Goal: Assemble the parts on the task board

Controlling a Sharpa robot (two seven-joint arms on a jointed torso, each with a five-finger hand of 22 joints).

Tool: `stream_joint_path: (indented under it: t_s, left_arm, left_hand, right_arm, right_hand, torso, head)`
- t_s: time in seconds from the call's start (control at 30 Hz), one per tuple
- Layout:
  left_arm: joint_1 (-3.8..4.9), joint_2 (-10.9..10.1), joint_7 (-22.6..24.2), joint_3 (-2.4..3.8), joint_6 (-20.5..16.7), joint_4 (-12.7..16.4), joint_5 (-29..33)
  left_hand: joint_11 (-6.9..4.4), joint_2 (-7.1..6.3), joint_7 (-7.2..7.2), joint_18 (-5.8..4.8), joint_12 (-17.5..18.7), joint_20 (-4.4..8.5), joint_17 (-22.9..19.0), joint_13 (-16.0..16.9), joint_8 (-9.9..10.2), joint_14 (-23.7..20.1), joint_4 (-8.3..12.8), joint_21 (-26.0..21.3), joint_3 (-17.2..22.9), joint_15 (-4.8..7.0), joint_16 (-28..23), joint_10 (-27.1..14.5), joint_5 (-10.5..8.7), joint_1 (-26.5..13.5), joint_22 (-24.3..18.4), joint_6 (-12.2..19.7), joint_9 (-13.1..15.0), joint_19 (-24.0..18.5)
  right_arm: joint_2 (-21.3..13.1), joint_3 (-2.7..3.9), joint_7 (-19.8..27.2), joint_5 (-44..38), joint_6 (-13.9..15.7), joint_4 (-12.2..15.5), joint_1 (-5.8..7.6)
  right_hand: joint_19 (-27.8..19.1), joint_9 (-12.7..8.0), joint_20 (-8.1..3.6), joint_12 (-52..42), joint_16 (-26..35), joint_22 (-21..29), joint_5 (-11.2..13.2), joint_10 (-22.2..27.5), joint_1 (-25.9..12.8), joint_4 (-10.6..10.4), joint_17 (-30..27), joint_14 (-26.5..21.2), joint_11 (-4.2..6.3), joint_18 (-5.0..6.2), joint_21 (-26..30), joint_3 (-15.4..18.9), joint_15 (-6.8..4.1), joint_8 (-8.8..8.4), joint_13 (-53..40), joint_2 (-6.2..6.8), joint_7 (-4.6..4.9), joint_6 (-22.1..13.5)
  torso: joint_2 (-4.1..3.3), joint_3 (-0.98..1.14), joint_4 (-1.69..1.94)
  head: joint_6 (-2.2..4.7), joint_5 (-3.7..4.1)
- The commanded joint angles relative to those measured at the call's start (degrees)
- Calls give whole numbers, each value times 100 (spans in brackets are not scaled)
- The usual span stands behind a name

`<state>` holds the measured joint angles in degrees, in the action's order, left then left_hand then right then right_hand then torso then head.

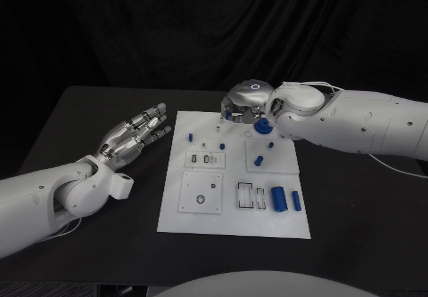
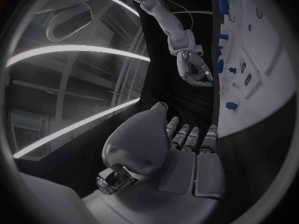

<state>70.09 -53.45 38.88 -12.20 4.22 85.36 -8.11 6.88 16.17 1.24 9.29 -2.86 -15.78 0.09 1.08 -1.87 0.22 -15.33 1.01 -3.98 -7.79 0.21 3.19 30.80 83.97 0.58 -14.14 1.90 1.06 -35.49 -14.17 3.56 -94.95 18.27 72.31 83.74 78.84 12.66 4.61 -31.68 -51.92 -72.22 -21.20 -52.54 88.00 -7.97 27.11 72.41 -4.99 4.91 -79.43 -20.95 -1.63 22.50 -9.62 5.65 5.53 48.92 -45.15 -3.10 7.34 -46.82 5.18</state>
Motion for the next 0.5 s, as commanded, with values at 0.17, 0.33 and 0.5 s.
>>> stream_joint_path:
  t_s: [0.17, 0.33, 0.5]
  left_arm:
    - [9, 26, 1056, 5, 86, -12, -2]
    - [9, 42, 1044, 5, 97, -14, -2]
    - [9, 54, 1033, 5, 103, -23, -2]
  left_hand:
    - [17, -16, -24, 110, -39, -27, 7, 3, -20, 10, 17, 15, 45, -44, -3, -16, 36, 66, 11, -3, 6, 34]
    - [19, -18, -18, 110, -44, -28, 9, 4, -23, 15, 25, 17, 57, -50, -1, -14, 42, 72, 12, -15, 8, 36]
    - [19, -20, -7, 110, -46, -30, 11, 4, -22, 19, 31, 19, 69, -57, 2, -15, 47, 78, 13, -10, 8, 39]
  right_arm:
    - [327, 9, 129, 132, -237, -443, 14]
    - [484, 13, 143, 143, -331, -653, 5]
    - [568, 15, 132, 146, -489, -781, -13]
  right_hand:
    - [-77, 9, 11, 83, 61, 67, 26, -209, 32, 36, -13, -46, 170, -46, 63, 2, 8, -39, 16, -6, 2, -44]
    - [-99, 12, 11, 119, 76, 84, 63, -199, 21, 40, -15, -67, 161, -41, 81, 7, 6, -59, 18, -6, -3, -65]
    - [-127, 14, 11, 171, 96, 102, 122, -178, -3, 35, -18, -98, 148, -36, 104, 12, 6, -91, 21, -14, -10, -97]
  torso:
    - [1, 1, 5]
    - [7, -3, 11]
    - [10, -1, -1]
  head:
    - [19, 16]
    - [46, 33]
    - [30, 31]
